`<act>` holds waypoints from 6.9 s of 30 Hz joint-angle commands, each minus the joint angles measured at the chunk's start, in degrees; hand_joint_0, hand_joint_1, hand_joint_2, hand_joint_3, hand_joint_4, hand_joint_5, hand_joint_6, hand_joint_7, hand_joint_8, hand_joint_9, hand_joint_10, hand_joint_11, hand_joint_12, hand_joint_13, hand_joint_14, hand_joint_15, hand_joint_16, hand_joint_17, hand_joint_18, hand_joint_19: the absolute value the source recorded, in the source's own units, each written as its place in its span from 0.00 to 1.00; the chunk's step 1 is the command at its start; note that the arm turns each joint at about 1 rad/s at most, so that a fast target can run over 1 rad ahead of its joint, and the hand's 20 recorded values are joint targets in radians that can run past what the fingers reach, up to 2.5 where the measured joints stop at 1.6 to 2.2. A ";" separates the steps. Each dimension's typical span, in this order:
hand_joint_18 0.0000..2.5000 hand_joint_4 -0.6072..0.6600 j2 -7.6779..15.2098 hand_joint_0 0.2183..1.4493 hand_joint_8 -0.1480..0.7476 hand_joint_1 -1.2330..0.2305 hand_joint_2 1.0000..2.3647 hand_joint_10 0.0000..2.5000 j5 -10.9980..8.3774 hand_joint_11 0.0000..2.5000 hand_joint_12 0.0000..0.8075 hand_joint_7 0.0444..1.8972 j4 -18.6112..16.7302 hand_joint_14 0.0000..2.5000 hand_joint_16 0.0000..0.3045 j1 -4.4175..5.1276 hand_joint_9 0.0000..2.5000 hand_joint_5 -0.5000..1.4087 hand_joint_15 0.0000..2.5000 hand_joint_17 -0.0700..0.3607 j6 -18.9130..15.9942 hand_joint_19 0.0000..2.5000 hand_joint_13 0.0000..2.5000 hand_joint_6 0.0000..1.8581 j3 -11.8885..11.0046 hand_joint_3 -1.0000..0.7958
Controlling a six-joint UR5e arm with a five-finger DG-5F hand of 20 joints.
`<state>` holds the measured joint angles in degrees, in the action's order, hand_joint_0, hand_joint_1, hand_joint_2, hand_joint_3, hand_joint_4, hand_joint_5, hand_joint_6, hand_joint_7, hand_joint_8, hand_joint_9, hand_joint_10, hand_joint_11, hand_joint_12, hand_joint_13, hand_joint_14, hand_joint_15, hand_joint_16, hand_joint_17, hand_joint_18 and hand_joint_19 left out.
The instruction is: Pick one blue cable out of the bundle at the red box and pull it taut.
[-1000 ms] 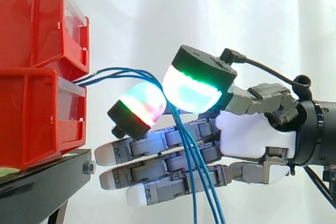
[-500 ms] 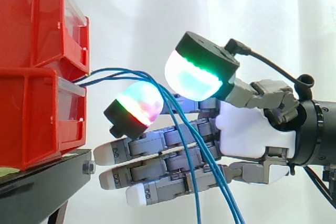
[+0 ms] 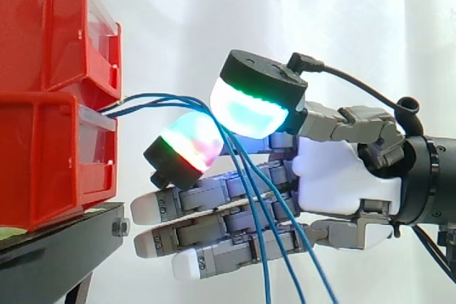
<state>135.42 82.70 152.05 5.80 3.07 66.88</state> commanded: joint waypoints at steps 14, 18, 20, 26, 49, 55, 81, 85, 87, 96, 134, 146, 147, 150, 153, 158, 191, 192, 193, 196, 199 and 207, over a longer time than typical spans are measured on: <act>0.15 0.40 0.01 0.51 0.42 0.23 0.00 0.00 0.00 0.06 0.42 0.47 0.00 0.00 0.17 0.01 0.22 0.15 0.00 0.44 0.00 0.06 0.11 0.49 0.00 0.28; 0.15 0.39 0.01 0.52 0.41 0.23 0.00 0.00 0.00 0.06 0.41 0.47 0.00 0.00 0.17 0.01 0.21 0.15 0.00 0.44 0.00 0.06 0.11 0.49 0.00 0.28; 0.15 0.40 -0.07 0.52 0.40 0.24 0.00 0.00 0.00 0.06 0.41 0.46 0.00 0.00 0.17 0.01 0.21 0.15 0.00 0.44 0.00 0.06 0.11 0.49 0.00 0.28; 0.16 0.44 -0.07 0.39 0.38 0.17 0.00 0.00 0.00 0.06 0.41 0.43 0.00 0.00 0.17 0.01 0.16 0.14 0.00 0.44 0.00 0.03 0.09 0.48 0.00 0.28; 0.15 0.57 0.01 0.31 0.50 0.41 0.00 0.00 0.00 0.07 0.45 0.49 0.00 0.00 0.19 0.01 0.23 0.18 0.00 0.46 0.00 0.07 0.10 0.45 0.00 0.30; 0.17 0.59 -0.07 0.33 0.51 0.36 0.01 0.00 0.00 0.08 0.45 0.52 0.00 0.00 0.18 0.01 0.25 0.19 0.00 0.46 0.00 0.07 0.12 0.47 0.00 0.41; 0.17 0.62 -0.42 0.24 0.51 0.36 0.00 0.00 0.00 0.08 0.47 0.49 0.00 0.00 0.20 0.01 0.24 0.18 0.00 0.48 0.00 0.06 0.11 0.46 0.00 0.28; 0.17 0.62 -0.86 0.23 0.52 0.42 0.00 0.00 0.00 0.08 0.48 0.50 0.00 0.00 0.20 0.01 0.25 0.18 0.00 0.48 0.00 0.07 0.11 0.46 0.00 0.28; 0.16 0.61 -0.95 0.25 0.52 0.43 0.00 0.00 0.00 0.08 0.47 0.51 0.00 0.00 0.20 0.01 0.25 0.19 0.00 0.47 0.00 0.07 0.11 0.46 0.00 0.28; 0.16 0.60 -0.95 0.32 0.51 0.34 0.01 0.00 0.00 0.08 0.45 0.54 0.35 0.00 0.18 0.01 0.26 0.19 0.00 0.45 0.09 0.07 0.11 0.46 0.00 0.40; 0.12 0.46 -0.86 0.50 0.41 0.19 0.00 0.00 0.09 0.07 0.43 0.45 3.78 0.00 0.18 -0.26 0.17 0.15 0.00 0.45 1.58 0.05 0.07 0.48 0.00 0.30; 0.12 0.52 -0.86 0.40 0.41 0.17 0.00 0.00 0.18 0.06 0.43 0.41 3.78 0.00 0.18 -0.26 0.13 0.13 0.00 0.45 1.58 0.03 0.06 0.47 0.00 0.28; 0.12 0.53 -0.86 0.38 0.41 0.18 0.00 0.00 0.18 0.06 0.43 0.42 3.78 0.00 0.18 -0.26 0.14 0.14 0.00 0.45 1.58 0.03 0.06 0.47 0.00 0.28; 0.12 0.57 -0.95 0.30 0.44 0.21 0.00 0.00 0.18 0.07 0.44 0.41 3.78 0.00 0.18 -0.26 0.15 0.14 0.00 0.46 1.50 0.05 0.06 0.46 0.00 0.28; 0.13 0.60 -0.95 0.25 0.48 0.25 0.00 0.00 0.18 0.07 0.46 0.42 3.78 0.00 0.19 -0.26 0.18 0.15 0.00 0.47 1.58 0.05 0.07 0.46 0.00 0.28; 0.14 0.61 -0.95 0.24 0.50 0.30 0.00 0.00 0.18 0.07 0.47 0.45 3.78 0.00 0.20 -0.26 0.20 0.16 0.00 0.48 1.58 0.06 0.08 0.45 0.00 0.28; 0.18 0.64 -0.86 0.21 0.53 0.23 0.00 0.00 0.18 0.09 0.48 0.47 3.78 0.00 0.21 -0.17 0.25 0.17 0.00 0.49 1.50 0.06 0.12 0.47 0.00 0.28; 0.18 0.64 -0.95 0.19 0.54 0.27 0.00 0.00 0.18 0.09 0.49 0.47 3.78 0.00 0.21 -0.17 0.25 0.18 0.00 0.50 1.58 0.06 0.12 0.47 0.00 0.28; 0.19 0.64 -0.95 0.19 0.54 0.29 0.00 0.00 0.18 0.09 0.50 0.47 3.78 0.00 0.21 -0.17 0.25 0.18 0.00 0.50 1.58 0.06 0.12 0.47 0.00 0.28; 0.19 0.64 -0.86 0.18 0.56 0.38 0.00 0.00 0.18 0.09 0.51 0.46 3.78 0.00 0.22 -0.17 0.26 0.18 0.00 0.51 1.58 0.06 0.12 0.46 0.00 0.28; 0.18 0.63 -0.86 0.20 0.55 0.47 0.00 0.00 0.18 0.09 0.50 0.47 3.78 0.00 0.21 -0.17 0.26 0.19 0.00 0.50 1.58 0.07 0.12 0.45 0.00 0.28; 0.16 0.60 -0.95 0.30 0.52 0.43 0.00 0.00 0.18 0.08 0.45 0.53 3.78 0.00 0.19 -0.17 0.26 0.19 0.00 0.46 1.58 0.08 0.11 0.43 0.00 0.32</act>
<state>134.50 82.88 155.83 5.61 4.64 66.89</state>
